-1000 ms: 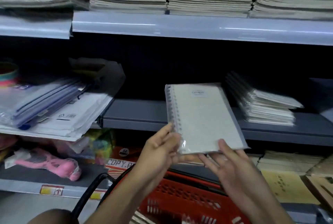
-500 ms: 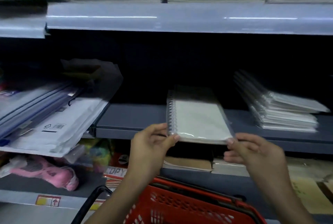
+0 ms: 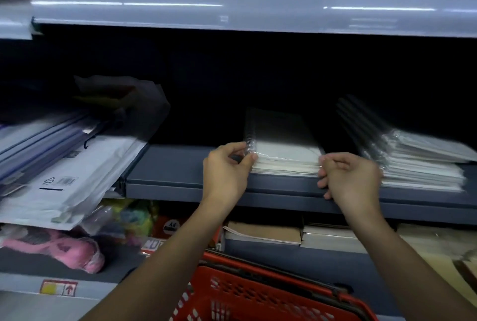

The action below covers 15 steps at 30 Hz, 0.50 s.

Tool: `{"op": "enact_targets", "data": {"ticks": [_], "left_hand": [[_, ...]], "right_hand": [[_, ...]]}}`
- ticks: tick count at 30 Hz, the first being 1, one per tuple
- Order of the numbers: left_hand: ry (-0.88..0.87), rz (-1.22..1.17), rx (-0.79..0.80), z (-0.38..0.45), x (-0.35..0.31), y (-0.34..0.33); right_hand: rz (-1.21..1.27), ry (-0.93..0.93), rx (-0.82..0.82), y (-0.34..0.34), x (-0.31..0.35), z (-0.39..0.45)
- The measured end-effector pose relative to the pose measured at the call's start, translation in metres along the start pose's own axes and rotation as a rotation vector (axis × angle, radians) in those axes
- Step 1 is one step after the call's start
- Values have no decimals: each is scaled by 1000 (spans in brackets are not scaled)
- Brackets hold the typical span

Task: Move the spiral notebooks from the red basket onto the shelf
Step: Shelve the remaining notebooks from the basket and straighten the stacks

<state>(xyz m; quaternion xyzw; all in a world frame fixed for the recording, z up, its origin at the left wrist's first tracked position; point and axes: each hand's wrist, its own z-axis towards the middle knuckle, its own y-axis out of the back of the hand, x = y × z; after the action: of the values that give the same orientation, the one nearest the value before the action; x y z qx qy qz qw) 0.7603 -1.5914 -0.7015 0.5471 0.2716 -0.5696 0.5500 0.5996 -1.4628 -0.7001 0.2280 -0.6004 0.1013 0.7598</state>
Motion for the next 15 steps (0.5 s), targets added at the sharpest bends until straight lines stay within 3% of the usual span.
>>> {"op": "enact_targets", "data": {"ticks": [10, 15], "left_hand": [[41, -35, 55, -33, -8, 27], [274, -179, 147, -94, 15, 30]], "right_hand": [[50, 72, 94, 23, 0, -49], [-144, -78, 418, 45, -33, -108]]}}
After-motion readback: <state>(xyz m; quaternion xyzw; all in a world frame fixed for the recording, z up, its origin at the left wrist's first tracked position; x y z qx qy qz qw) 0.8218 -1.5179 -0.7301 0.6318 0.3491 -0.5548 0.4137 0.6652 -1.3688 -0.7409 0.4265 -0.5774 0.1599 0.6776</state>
